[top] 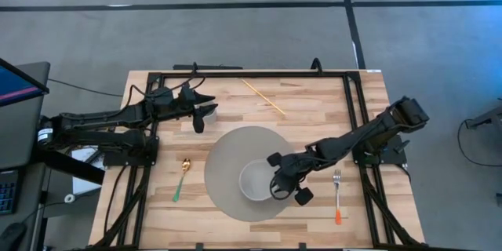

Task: Pick & Place Utensil
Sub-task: Put the gray bowl on the gray mat, then put the orange fork into the gray bowl

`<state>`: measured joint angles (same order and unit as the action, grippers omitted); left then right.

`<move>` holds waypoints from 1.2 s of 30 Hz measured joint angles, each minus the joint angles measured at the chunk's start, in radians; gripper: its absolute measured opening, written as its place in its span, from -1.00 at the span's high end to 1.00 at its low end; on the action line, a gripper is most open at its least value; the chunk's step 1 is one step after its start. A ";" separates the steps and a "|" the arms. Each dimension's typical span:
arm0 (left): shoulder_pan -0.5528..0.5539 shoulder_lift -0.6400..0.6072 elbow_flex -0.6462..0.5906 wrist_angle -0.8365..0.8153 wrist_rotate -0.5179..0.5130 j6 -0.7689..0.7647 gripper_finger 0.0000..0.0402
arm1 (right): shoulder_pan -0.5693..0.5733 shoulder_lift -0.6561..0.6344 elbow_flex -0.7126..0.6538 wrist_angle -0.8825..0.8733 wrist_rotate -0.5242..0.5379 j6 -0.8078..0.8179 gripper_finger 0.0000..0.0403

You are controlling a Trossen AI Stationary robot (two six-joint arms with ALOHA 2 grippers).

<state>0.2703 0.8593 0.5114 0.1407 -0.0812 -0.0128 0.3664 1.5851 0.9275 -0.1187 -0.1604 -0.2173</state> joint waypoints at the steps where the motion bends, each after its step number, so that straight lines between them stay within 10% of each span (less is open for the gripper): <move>1: 0.000 0.000 0.000 0.001 0.000 0.000 0.30 | 0.000 -0.008 -0.001 -0.005 0.000 0.006 0.67; 13: 0.000 0.000 0.000 0.003 0.000 0.000 0.30 | 0.021 -0.178 -0.001 -0.005 0.001 0.037 0.67; 36: 0.000 0.000 0.000 0.012 0.000 0.000 0.30 | 0.100 -0.275 -0.003 -0.615 0.193 1.131 0.67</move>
<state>0.2701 0.8593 0.5114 0.1523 -0.0811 -0.0126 0.4668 1.3103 0.9242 -0.7335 0.0329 0.9133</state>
